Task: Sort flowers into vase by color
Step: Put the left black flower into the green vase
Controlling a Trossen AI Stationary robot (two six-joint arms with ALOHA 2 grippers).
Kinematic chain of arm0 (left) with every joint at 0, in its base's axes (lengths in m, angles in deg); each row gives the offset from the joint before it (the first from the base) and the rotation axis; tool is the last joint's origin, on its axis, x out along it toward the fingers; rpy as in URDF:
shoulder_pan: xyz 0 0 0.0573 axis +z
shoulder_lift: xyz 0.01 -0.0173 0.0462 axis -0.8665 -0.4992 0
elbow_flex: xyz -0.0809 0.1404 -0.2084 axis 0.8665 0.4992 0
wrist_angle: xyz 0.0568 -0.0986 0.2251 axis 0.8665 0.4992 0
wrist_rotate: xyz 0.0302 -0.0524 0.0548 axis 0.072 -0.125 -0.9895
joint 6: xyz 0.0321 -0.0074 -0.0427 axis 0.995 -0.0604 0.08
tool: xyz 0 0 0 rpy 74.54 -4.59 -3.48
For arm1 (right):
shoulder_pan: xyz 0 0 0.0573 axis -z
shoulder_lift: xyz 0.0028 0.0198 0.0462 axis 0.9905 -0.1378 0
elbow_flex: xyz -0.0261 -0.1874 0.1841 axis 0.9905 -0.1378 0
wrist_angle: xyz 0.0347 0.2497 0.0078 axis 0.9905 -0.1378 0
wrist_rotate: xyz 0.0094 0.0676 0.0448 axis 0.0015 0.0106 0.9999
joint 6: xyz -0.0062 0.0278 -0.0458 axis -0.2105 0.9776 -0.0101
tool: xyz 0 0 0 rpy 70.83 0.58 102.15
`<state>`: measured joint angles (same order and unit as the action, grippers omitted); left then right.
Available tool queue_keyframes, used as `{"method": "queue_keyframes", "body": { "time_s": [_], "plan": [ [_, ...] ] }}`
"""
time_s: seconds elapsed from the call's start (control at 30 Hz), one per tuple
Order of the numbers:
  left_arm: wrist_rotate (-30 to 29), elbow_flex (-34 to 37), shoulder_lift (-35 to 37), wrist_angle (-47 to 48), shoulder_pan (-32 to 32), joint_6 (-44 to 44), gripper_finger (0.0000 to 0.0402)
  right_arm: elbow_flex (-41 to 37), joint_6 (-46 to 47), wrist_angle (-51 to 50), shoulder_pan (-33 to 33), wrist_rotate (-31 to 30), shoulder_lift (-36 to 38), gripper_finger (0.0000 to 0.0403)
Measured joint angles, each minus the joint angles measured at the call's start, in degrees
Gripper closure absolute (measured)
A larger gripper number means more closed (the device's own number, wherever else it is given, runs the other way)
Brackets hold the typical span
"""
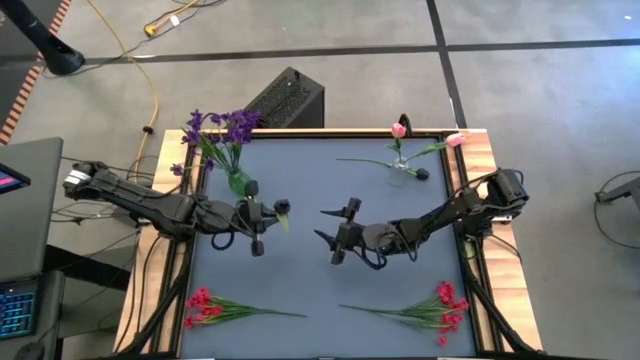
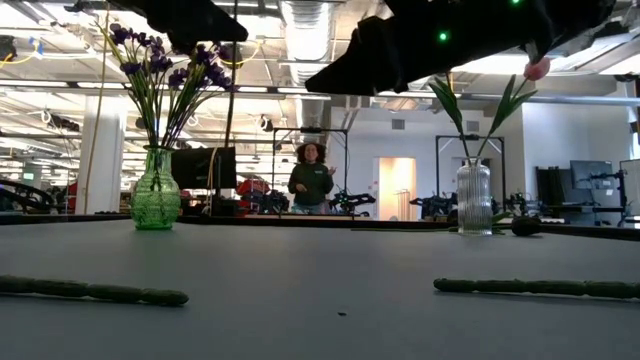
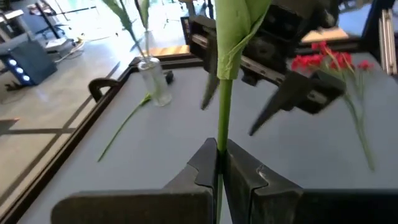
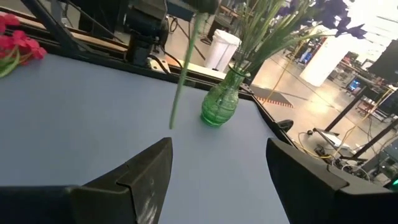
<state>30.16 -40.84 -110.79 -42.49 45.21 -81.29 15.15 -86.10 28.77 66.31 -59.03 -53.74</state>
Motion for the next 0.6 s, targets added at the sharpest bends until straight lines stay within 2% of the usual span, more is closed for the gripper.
{"method": "queue_keyframes", "body": {
  "time_s": [0.17,0.43,0.53,0.6],
  "plan": [
    [0.18,0.00,-4.54,-3.35,-0.19,3.91,0.0401,0.00,0.75,-1.23,-0.08,0.02,1.20,0.0117],
    [1.53,-0.02,-4.16,-9.52,1.14,6.20,0.0401,0.01,2.08,-7.78,-1.99,0.01,4.83,0.0117],
    [1.09,-0.02,-4.12,-8.44,1.34,6.31,0.0401,0.02,2.08,-7.80,-2.55,0.00,5.07,0.0117],
    [-1.38,-0.05,-2.53,-5.80,1.29,7.07,0.0401,0.02,2.05,-8.04,-2.84,0.01,5.07,0.0117]
  ]
}}
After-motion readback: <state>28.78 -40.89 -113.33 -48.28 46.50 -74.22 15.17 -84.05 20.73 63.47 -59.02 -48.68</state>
